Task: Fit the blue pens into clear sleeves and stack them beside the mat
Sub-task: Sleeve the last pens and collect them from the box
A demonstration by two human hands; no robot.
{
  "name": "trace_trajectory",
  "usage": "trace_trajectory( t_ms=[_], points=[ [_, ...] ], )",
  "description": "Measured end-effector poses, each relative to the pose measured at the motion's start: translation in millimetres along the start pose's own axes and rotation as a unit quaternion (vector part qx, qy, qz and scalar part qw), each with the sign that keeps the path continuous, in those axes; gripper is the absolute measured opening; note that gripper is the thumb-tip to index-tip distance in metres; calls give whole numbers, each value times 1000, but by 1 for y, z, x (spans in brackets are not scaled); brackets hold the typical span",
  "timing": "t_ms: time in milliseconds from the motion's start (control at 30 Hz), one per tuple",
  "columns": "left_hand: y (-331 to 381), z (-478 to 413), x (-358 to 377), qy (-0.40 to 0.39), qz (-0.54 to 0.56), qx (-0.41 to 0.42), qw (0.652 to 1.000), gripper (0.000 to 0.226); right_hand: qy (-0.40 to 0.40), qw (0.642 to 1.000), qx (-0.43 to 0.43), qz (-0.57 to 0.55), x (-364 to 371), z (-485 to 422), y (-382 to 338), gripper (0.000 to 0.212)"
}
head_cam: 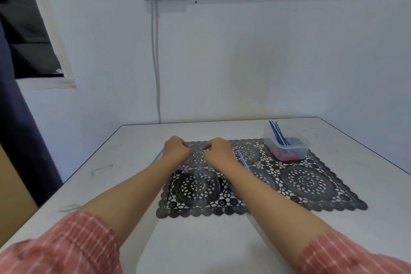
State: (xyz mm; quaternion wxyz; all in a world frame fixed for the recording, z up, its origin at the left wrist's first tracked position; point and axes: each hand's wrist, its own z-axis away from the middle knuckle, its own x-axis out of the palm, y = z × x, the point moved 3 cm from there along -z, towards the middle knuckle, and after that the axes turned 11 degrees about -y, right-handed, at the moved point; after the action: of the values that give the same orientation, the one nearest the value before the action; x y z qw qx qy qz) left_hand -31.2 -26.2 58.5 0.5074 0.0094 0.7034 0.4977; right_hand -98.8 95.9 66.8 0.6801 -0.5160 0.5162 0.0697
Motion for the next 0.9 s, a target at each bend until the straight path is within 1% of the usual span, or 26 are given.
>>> trace_trajectory(
  t_ms=[67,133,233,300,433,600,667,767,800,867,900],
  points=[
    [-15,-7,-17,19,-40,-16,999,20,-15,1000,-2,7,19,-6,-12,25],
    [-32,-12,-31,16,-97,-40,994,24,-33,999,-6,34,38,-11,-23,24],
    [-49,-14,-49,16,-168,-74,983,14,-57,997,-7,47,59,-19,-33,18],
    [-56,-14,-55,-9,-203,-93,975,14,-66,996,-1,52,67,-24,-39,16],
    [-64,-12,-58,-69,-231,-125,963,20,-71,996,19,55,72,-33,-43,20],
    [-64,-12,-60,-87,-240,-121,959,18,-85,993,39,74,71,-40,-45,21],
    [-64,-10,-61,-78,-234,-118,962,17,-87,992,45,77,66,-40,-45,23],
    [-58,-7,-61,-32,-237,-98,966,17,-93,992,52,67,54,-37,-39,27],
    [-55,-6,-60,-10,-243,-88,966,18,-84,993,54,60,49,-36,-37,22],
    [-44,-4,-57,29,-248,-59,966,18,-53,996,63,42,33,-30,-31,5],
    [-37,-4,-54,36,-240,-45,969,18,-38,996,68,32,23,-26,-27,8]
  ],
)
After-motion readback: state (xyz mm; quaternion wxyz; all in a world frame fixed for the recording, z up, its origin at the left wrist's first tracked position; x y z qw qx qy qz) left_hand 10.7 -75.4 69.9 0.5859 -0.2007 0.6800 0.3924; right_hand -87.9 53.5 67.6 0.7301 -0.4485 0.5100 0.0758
